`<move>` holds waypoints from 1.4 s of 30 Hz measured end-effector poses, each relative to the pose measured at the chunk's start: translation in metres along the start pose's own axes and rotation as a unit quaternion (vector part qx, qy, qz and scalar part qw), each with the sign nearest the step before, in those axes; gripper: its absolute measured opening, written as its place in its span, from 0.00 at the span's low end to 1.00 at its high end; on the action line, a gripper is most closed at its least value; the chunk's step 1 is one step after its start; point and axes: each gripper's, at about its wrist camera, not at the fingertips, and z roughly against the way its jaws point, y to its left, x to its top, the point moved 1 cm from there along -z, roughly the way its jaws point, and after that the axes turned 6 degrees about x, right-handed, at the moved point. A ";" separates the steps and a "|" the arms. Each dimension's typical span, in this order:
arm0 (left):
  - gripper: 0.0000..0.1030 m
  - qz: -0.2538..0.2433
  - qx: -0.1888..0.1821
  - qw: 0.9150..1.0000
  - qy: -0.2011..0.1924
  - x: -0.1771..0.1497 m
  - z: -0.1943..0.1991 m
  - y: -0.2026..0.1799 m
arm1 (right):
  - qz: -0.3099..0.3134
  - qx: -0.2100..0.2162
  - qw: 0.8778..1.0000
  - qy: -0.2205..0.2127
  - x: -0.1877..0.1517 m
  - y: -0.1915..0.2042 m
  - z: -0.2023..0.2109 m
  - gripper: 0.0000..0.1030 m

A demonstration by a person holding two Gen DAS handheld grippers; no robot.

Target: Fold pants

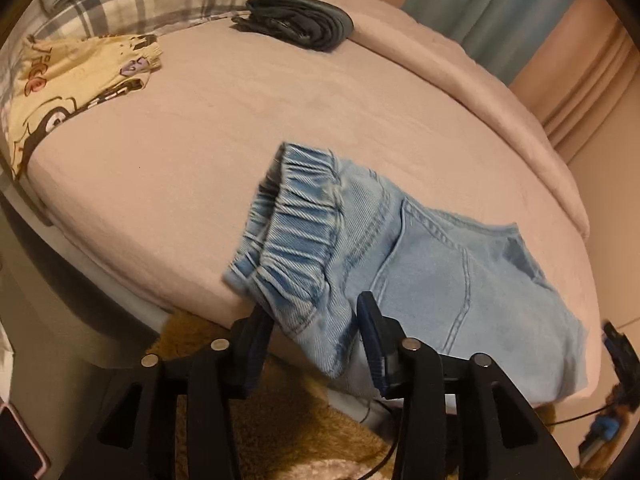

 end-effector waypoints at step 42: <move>0.38 -0.057 0.040 0.998 -0.001 -0.020 0.018 -0.005 | 0.164 0.219 0.949 0.159 -0.013 0.241 -0.166 0.11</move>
